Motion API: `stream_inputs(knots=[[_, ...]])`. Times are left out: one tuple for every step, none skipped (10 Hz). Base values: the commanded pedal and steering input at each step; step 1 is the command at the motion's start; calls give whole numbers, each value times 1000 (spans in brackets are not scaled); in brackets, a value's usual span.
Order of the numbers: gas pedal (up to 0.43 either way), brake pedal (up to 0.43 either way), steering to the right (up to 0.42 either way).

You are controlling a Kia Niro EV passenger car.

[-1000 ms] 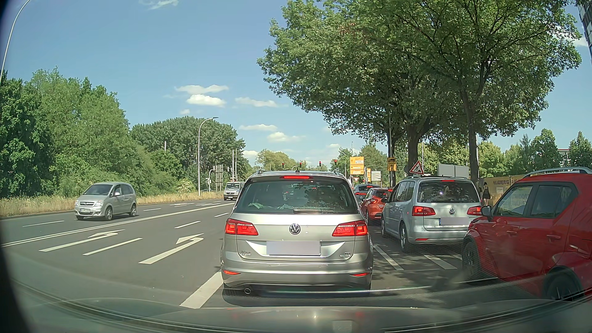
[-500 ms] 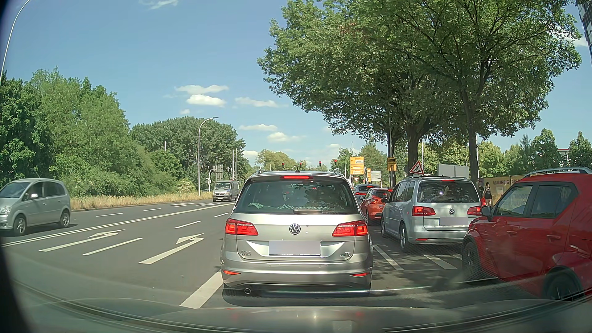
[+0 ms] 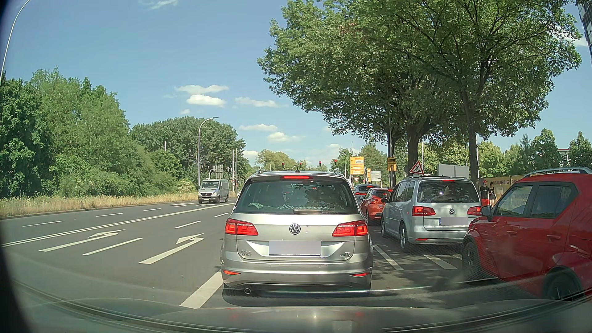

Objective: Follow the waypoints while adhering to traffic rules and regulations

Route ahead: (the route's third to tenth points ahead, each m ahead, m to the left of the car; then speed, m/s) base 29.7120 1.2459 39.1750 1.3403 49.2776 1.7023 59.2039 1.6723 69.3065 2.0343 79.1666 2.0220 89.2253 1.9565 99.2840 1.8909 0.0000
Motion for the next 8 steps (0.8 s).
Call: stream_inputs(knots=[[0, 311, -2], [0, 311, -2], [0, 311, -2], [0, 311, -2], [0, 311, -2], [0, 311, -2], [0, 311, -2], [0, 311, -2]])
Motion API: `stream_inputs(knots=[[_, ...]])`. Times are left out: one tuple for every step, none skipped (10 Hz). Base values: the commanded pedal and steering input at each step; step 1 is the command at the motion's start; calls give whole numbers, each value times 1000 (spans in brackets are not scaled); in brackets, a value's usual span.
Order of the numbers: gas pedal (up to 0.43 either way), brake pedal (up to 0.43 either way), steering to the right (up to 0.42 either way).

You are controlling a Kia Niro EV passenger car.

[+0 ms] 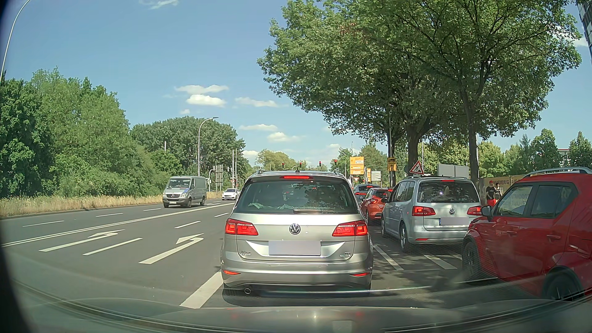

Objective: Follow the waypoints while adhering to traffic rules and regulations

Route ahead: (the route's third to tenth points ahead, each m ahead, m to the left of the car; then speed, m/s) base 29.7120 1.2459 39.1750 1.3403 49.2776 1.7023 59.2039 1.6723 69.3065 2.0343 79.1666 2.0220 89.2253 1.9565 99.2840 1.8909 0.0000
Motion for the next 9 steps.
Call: stream_inputs(knots=[[0, 311, -1], [0, 311, -2], [0, 311, -2], [0, 311, -2], [0, 311, -1], [0, 311, -2], [0, 311, -2], [0, 311, -1], [0, 311, -2]])
